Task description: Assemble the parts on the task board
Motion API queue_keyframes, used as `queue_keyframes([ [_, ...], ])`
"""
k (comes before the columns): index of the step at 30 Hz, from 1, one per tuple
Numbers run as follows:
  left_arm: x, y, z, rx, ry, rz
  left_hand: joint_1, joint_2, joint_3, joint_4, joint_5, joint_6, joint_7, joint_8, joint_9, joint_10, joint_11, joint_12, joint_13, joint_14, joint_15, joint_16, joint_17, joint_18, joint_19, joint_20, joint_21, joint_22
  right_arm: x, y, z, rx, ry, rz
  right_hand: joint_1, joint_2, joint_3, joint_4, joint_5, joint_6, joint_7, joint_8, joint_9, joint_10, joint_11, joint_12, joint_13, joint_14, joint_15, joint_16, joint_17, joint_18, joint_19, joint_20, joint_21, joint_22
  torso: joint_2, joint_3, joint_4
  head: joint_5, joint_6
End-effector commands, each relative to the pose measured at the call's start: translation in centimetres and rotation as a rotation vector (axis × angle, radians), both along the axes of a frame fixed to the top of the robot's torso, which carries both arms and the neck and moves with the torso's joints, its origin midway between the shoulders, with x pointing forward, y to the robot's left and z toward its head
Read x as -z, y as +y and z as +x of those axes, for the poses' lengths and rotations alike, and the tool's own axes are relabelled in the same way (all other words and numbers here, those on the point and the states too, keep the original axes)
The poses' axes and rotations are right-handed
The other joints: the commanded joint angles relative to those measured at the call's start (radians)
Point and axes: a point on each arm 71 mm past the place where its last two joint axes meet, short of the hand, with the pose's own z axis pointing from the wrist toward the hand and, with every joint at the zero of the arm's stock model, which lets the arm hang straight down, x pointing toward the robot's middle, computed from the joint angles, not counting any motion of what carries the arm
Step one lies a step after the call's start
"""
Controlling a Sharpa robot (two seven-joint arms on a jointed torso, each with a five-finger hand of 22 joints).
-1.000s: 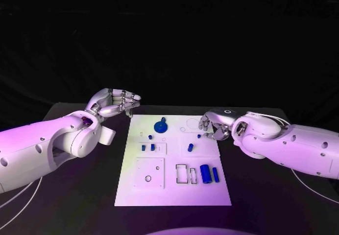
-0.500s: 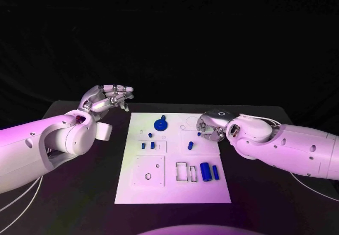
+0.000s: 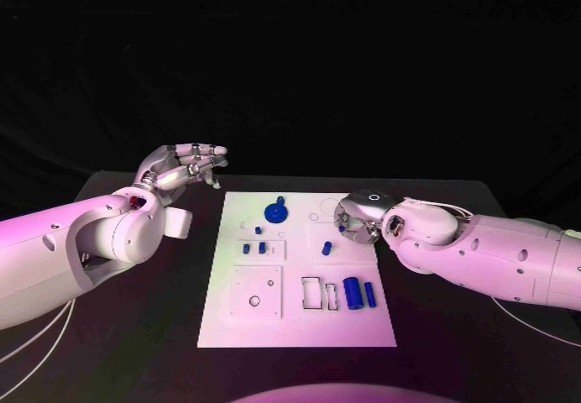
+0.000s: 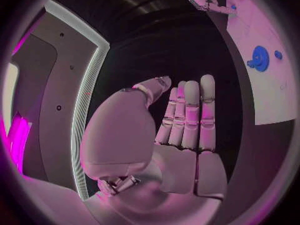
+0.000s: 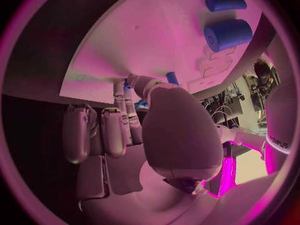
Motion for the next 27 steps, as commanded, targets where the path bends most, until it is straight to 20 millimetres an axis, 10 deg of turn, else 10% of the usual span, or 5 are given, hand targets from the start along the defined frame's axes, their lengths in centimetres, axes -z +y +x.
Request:
queue_keyframes([
  [1, -0.1, -0.05, 0.01, -0.001, 0.003, -0.011, 0.003, 0.009, 0.001, -0.002, -0.001, -0.005, 0.005, 0.001, 0.0, -0.005, -0.001, 0.004, 0.001, 0.008, 0.0, -0.004, -0.001, 0.007, 0.006, -0.001, -0.007, -0.001, 0.39, 0.22, -0.14, -0.016, 0.008, -0.008, 0.001, 0.012, 0.009, -0.003, -0.008, 0.01, -0.001, -0.002, 0.001, 0.009, -0.001, -0.004, -0.003, 0.045, -0.001, 0.005, 0.001, -0.018, 0.009, -0.001, 0.003, 0.138, 0.0, 0.0003, -0.0012, 0.001, -0.002],
  [27, 0.18, 0.13, 0.18, -0.003, 0.034, 0.0, 0.01, 0.01, 0.002, -0.008, -0.001, -0.013, 0.008, -0.002, -0.002, -0.017, 0.002, 0.01, 0.005, 0.01, 0.002, -0.007, -0.003, 0.006, 0.012, -0.001, -0.01, -0.005, 0.06, 0.37, -0.25, 0.002, -0.071, 0.047, -0.023, 0.098, 0.121, -0.114, -0.055, 0.078, -0.027, 0.041, 0.05, 0.129, -0.033, -0.014, -0.009, 0.049, -0.03, 0.015, 0.007, -0.037, 0.05, -0.023, 0.087, 0.193, -0.002, -0.0009, 0.0002, 0.0, -0.009],
])
